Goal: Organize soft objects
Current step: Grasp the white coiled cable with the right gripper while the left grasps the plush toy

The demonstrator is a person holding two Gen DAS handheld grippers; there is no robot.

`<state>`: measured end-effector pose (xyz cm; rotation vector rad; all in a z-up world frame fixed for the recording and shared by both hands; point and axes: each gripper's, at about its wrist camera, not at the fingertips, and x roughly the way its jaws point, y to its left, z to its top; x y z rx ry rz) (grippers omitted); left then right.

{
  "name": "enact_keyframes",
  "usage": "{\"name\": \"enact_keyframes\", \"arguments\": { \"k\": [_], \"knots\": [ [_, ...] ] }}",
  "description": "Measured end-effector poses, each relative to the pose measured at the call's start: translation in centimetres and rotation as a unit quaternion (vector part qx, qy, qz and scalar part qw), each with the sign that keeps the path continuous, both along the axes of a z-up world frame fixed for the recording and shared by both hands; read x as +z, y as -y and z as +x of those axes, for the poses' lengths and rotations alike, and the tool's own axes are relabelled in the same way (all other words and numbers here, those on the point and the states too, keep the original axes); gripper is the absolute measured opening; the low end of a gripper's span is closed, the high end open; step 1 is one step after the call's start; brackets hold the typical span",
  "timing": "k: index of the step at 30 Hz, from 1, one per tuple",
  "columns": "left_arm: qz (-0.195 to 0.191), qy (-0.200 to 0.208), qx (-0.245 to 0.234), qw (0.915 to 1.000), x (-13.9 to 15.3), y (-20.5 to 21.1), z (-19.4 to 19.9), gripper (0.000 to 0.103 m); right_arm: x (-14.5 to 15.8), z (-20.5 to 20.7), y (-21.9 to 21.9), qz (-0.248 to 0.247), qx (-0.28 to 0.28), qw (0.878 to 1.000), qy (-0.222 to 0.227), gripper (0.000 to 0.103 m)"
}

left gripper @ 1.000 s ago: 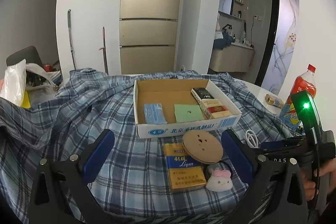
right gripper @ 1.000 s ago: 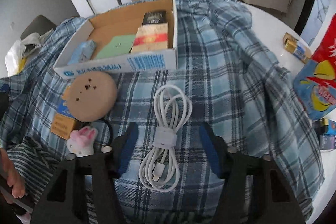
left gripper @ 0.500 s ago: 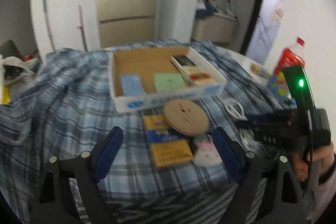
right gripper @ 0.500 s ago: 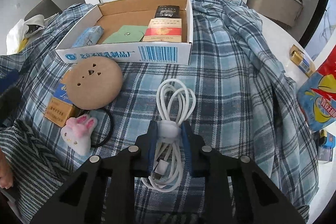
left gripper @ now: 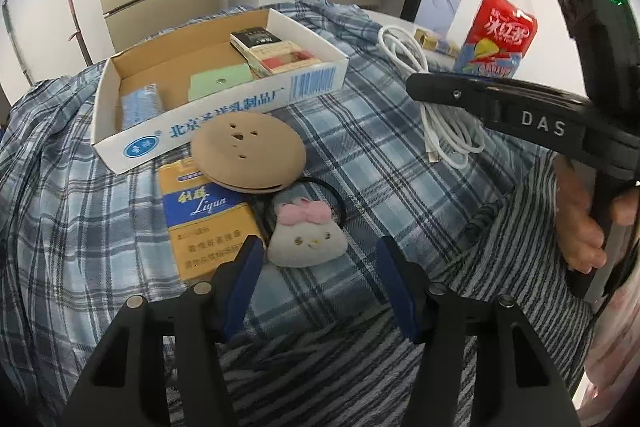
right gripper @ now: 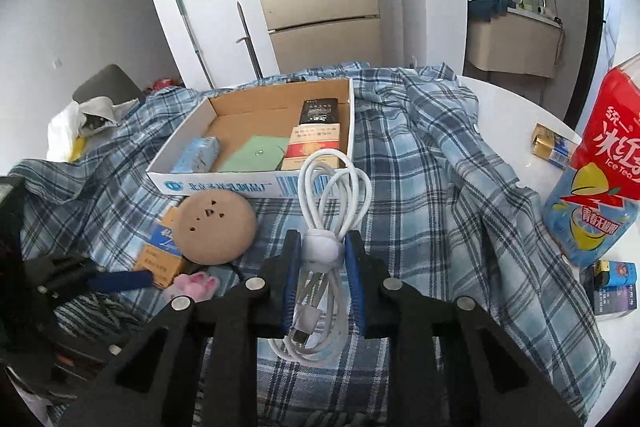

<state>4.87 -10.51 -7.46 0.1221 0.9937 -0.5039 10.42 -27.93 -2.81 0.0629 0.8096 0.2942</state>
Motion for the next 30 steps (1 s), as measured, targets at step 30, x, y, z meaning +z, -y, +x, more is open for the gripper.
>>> {"name": "enact_keyframes", "arguments": {
  "k": [30],
  "knots": [
    [0.048, 0.008, -0.057, 0.9972, -0.9, 5.0, 1.9, 0.065, -0.2, -0.3, 1.0, 0.027, 0.002, 1.0, -0.007, 0.022]
  ]
}}
